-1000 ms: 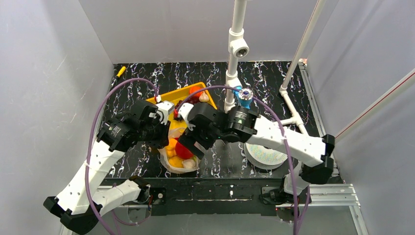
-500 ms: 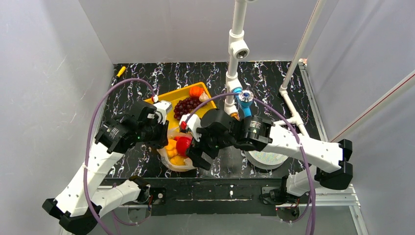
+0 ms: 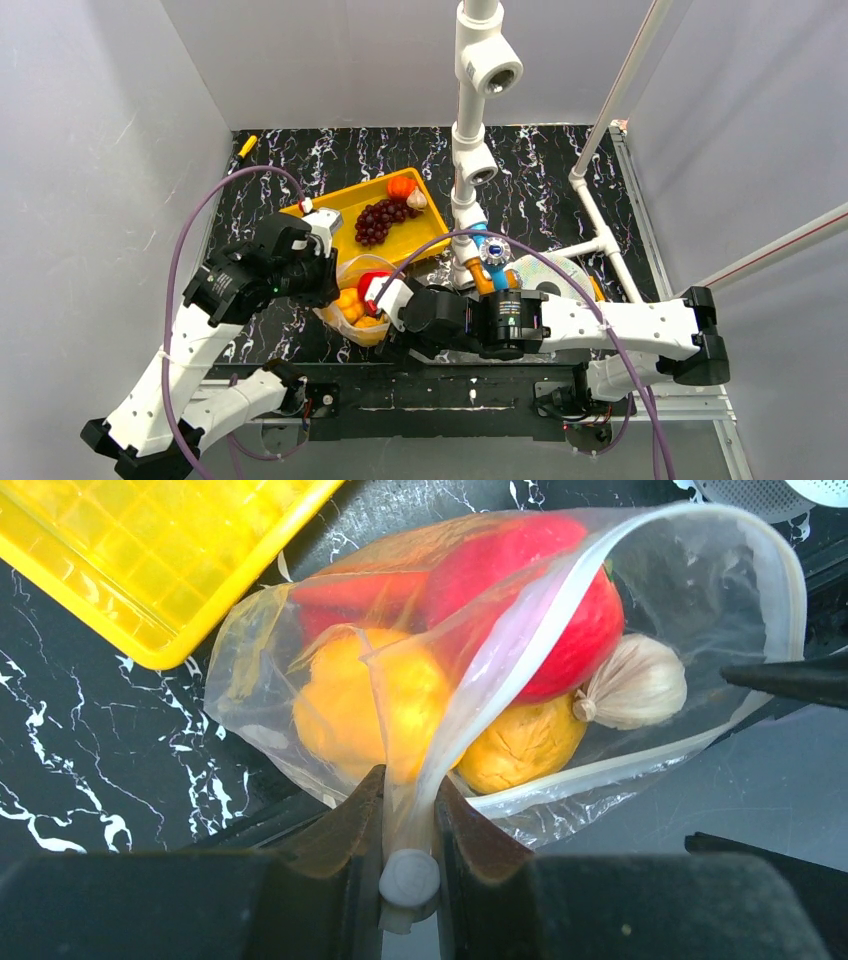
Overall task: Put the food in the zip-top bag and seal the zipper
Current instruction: Adjust the zipper food storage bag at the center of the board.
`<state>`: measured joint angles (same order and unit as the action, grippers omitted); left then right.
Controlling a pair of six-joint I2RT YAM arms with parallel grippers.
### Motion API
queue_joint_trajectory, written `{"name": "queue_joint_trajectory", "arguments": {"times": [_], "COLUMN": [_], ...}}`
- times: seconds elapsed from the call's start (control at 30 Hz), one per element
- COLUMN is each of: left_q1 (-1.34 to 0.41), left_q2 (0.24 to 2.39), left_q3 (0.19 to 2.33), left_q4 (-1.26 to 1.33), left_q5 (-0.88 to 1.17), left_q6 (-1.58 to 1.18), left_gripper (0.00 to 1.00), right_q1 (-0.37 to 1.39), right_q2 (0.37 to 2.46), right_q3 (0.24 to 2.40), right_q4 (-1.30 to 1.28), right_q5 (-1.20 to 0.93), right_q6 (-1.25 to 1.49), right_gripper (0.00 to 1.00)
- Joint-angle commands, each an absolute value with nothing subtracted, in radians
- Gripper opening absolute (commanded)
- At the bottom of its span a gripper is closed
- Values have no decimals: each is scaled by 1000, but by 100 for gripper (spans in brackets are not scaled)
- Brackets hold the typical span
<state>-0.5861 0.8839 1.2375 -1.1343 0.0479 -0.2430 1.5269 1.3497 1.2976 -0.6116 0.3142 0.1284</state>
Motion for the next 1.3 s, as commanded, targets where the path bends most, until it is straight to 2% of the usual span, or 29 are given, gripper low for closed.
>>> {"name": "queue_joint_trajectory", "arguments": {"times": [0.0,0.23,0.7,1.27], "left_q1": [-586,-586,-585,-586], "left_q2": [857,844,863,852], "left_q3": [1234,1226,1239,1230], "left_q4": [-1149,-1133,-1137,-1137], "left_q5": [48,63,59,64], "left_q6": [-260,-265,-243,-247], "left_gripper": [0,0,0,0], "right_q1": [1515,1448,1328,1310], "right_q2": [1349,1327,1342,1393], "right_q3": [1315,1387,1467,1721], "right_q4": [-524,-561,-613,-785], "right_q5": [397,299,114,143], "right_q6": [114,64,103,10], "right_gripper": [93,98,98,98]}}
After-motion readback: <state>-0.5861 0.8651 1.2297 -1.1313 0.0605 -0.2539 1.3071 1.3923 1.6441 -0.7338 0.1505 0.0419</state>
